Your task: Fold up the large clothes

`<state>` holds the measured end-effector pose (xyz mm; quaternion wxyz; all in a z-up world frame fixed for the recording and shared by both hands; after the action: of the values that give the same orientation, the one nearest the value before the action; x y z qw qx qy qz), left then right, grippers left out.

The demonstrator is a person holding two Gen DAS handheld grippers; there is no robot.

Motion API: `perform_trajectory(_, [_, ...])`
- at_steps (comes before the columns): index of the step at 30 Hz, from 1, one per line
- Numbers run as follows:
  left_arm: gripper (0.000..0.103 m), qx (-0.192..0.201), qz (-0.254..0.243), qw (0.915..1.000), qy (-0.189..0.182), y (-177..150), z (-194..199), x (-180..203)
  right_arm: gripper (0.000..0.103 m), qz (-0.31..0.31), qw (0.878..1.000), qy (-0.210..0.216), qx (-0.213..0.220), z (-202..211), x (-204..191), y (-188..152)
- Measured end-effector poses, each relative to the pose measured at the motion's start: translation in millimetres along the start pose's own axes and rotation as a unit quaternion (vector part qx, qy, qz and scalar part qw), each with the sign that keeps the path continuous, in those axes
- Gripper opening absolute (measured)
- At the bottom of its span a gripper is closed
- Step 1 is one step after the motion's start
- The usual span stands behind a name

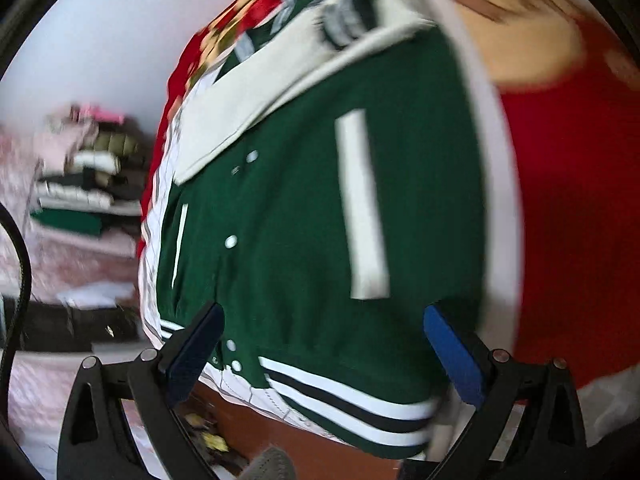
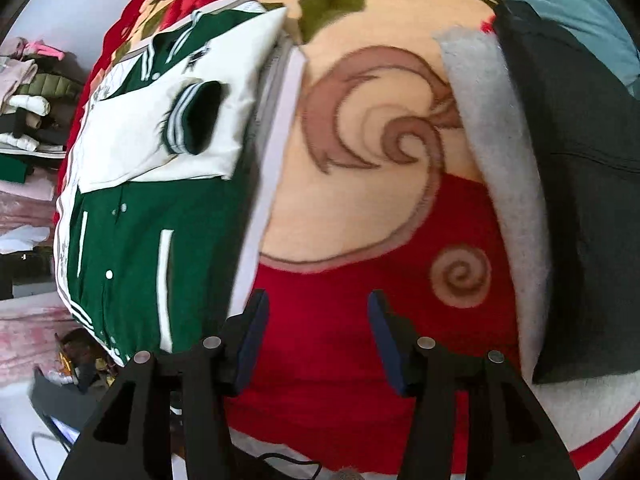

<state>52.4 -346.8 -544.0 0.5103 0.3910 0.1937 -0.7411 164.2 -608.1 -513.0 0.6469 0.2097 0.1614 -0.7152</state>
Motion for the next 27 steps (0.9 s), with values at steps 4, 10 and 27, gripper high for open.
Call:
perform_trajectory(4, [0.103,0.017,-0.043,0.9984,0.031,-3.1,4.7,32.5,0.053,-0.003,1.000,0.005,-0.006,-10.8,12.8,7.1])
perform_trajectory(10, [0.103,-0.009,-0.057,0.9966,0.059,-4.1,-21.4,42.6,0.053,0.005,1.000,0.011,-0.018,-29.2,11.0,16.4])
perform_trajectory(27, [0.012,-0.024,0.145,0.9871,-0.064,2.4,-16.6,-54.7,0.054,0.003,0.980,0.198,0.005,-91.5,-32.6,83.2])
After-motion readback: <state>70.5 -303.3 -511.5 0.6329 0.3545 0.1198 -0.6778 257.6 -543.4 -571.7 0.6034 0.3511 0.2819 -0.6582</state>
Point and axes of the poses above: each gripper's, at about its wrist camera, not at the fingertips, and z roughly against the way its jaws point, x to its right, y to its top, the point moved 2 cm from there along -z, roughly the way its jaws point, and after that the axes turned 14 degrees about y, right-handed, at the moved point
